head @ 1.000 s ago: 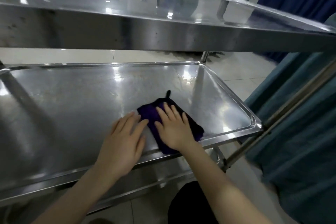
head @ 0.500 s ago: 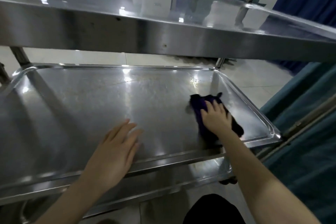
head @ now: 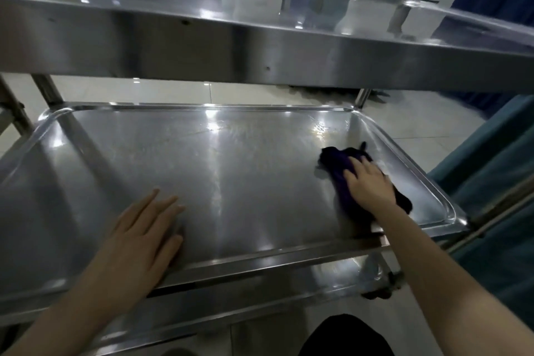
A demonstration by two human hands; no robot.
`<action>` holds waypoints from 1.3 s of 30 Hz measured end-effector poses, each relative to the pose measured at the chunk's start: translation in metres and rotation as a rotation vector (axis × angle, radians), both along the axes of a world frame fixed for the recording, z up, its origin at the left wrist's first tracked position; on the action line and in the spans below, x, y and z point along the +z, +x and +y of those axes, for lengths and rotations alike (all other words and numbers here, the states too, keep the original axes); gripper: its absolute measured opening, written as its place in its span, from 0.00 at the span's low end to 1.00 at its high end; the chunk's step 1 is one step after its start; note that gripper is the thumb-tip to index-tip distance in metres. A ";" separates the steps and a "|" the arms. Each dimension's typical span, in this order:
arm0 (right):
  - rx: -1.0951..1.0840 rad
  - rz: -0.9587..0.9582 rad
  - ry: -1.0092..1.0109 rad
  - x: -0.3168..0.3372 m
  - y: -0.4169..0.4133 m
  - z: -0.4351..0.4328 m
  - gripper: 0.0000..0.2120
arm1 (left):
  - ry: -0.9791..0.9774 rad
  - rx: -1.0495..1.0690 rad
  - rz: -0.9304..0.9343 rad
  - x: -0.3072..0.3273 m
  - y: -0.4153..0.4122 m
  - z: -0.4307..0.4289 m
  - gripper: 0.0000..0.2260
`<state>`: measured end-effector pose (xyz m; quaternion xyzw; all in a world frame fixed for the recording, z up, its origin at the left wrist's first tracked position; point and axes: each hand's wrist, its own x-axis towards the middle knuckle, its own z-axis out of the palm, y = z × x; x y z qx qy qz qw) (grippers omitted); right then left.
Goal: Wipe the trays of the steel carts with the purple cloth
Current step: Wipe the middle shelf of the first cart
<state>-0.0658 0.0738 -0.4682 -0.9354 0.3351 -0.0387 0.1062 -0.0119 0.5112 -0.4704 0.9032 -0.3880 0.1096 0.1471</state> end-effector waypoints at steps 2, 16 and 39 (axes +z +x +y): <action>-0.037 0.017 0.029 -0.001 0.004 0.007 0.25 | -0.005 0.001 -0.016 0.000 -0.004 -0.005 0.24; 0.506 -0.023 0.026 0.002 0.083 0.159 0.24 | 0.009 0.018 0.051 0.002 0.005 0.027 0.26; 0.448 -0.029 -0.075 -0.007 0.048 0.133 0.23 | -0.021 0.157 0.096 -0.007 0.020 0.073 0.30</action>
